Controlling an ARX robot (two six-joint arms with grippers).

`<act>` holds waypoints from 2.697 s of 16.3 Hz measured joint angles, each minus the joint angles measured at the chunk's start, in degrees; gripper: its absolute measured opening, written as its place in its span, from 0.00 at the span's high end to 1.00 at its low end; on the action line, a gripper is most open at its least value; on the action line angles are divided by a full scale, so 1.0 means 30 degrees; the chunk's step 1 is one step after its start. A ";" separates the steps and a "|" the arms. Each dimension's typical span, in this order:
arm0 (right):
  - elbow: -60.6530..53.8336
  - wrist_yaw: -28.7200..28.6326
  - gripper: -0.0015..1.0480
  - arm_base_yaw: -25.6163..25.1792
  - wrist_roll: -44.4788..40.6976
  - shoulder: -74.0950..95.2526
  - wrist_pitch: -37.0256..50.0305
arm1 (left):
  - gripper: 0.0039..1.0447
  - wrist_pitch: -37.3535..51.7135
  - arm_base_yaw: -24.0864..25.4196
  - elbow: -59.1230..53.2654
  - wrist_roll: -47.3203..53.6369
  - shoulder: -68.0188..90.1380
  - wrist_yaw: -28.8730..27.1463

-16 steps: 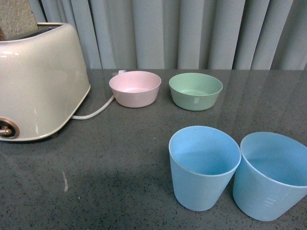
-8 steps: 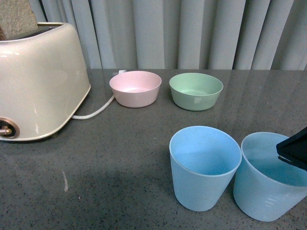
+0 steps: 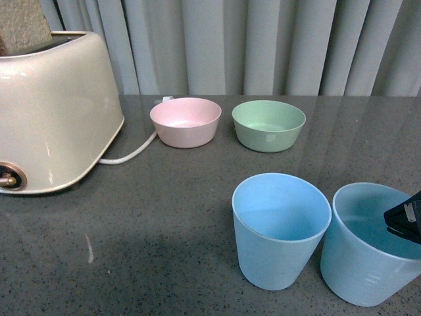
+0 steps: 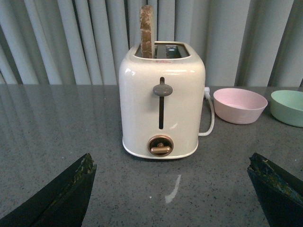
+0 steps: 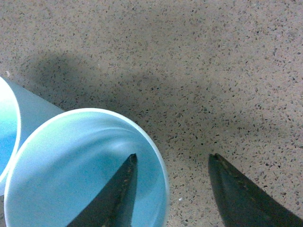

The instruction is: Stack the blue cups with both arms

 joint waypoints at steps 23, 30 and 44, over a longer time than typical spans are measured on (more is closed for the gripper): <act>0.4240 -0.0087 0.98 0.2936 0.0430 -0.2419 -0.1909 | 0.06 0.0000 0.0000 0.0000 0.0000 0.0000 0.0007; 0.3759 0.0109 0.98 0.3118 0.0510 -0.0911 -0.1078 | 0.06 0.0000 0.0000 0.0000 -0.0007 0.0000 0.0007; 0.4226 0.0044 0.06 0.2514 0.1530 -0.1756 -0.1042 | 0.06 0.0000 0.0000 0.0000 -0.0007 0.0000 0.0007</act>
